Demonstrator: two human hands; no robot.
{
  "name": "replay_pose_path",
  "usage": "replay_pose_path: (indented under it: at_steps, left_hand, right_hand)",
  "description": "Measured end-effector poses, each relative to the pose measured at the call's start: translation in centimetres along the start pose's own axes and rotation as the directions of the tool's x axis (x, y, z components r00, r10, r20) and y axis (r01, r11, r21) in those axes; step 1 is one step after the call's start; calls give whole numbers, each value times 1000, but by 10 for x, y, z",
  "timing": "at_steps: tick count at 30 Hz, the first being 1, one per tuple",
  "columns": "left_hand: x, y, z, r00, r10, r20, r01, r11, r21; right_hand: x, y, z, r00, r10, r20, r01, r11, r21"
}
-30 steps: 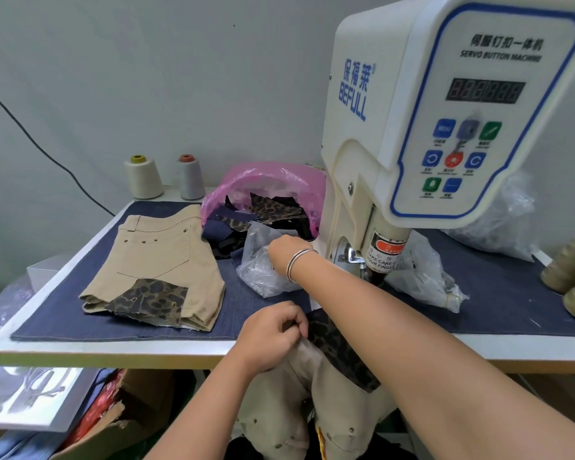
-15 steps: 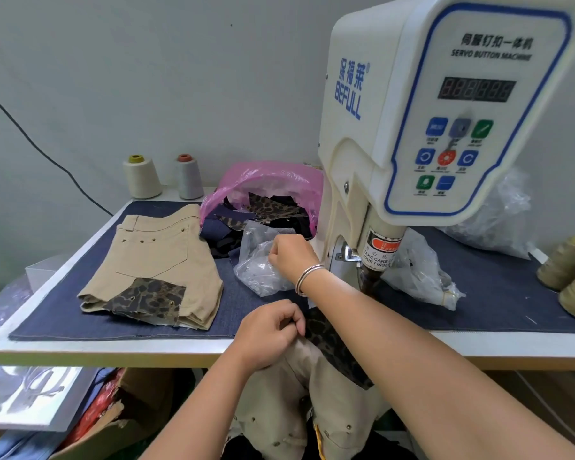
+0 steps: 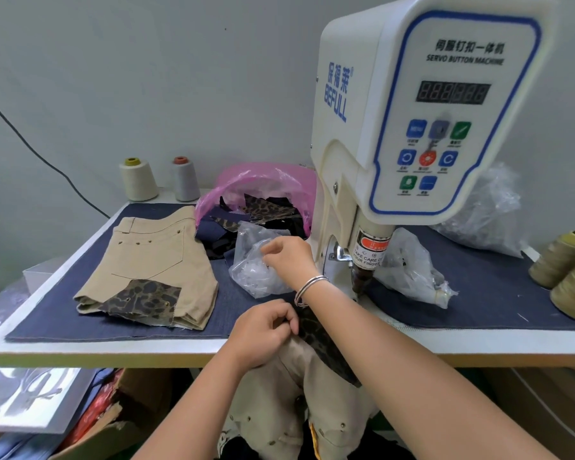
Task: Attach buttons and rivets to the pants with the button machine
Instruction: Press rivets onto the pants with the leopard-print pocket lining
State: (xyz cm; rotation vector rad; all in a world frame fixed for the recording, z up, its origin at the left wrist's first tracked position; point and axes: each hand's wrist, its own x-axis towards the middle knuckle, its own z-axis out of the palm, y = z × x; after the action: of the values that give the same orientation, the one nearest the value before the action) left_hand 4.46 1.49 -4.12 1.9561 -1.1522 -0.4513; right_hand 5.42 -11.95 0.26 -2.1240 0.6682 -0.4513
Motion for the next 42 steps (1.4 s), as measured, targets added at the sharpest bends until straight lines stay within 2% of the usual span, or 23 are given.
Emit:
replay_pose_path:
  at_steps: [5, 8, 11, 14, 17, 20, 26, 35, 40, 42]
  left_hand:
    - [1, -3, 1, 1000, -14, 7, 14, 1000, -21]
    - [2, -4, 3, 999, -45, -1, 45, 999, -13]
    - [2, -4, 3, 1000, -16, -19, 15, 1000, -19]
    - [1, -4, 3, 1000, -23, -16, 23, 999, -26]
    - [1, -4, 4, 999, -24, -20, 24, 999, -29]
    - [1, -4, 3, 999, -35, -19, 35, 999, -32]
    - [1, -5, 3, 999, -37, -15, 36, 999, -37]
    - [2, -7, 3, 999, -33, -19, 33, 999, -38]
    - [2, -7, 3, 999, -28, -22, 26, 999, -47]
    - [2, -6, 2, 999, -40, 3, 40, 996, -80]
  right_hand:
    - [-66, -12, -21, 998, -64, -4, 61, 938, 342]
    - [-118, 1, -40, 998, -35, 61, -1, 863, 504]
    - [-151, 19, -66, 995, 69, 72, -99, 799, 594]
    - [-156, 41, -91, 984, 173, -31, -137, 866, 481]
    - [-143, 55, -109, 974, 189, -123, -117, 890, 440]
    - [-128, 62, -112, 983, 121, -140, -63, 931, 359]
    - [-114, 68, -107, 993, -64, -103, 73, 994, 85]
    - [-115, 72, -108, 981, -164, -99, 169, 985, 42]
    - [-117, 73, -106, 938, -328, -111, 313, 940, -134]
    - [-119, 75, -107, 932, -347, -108, 331, 933, -143]
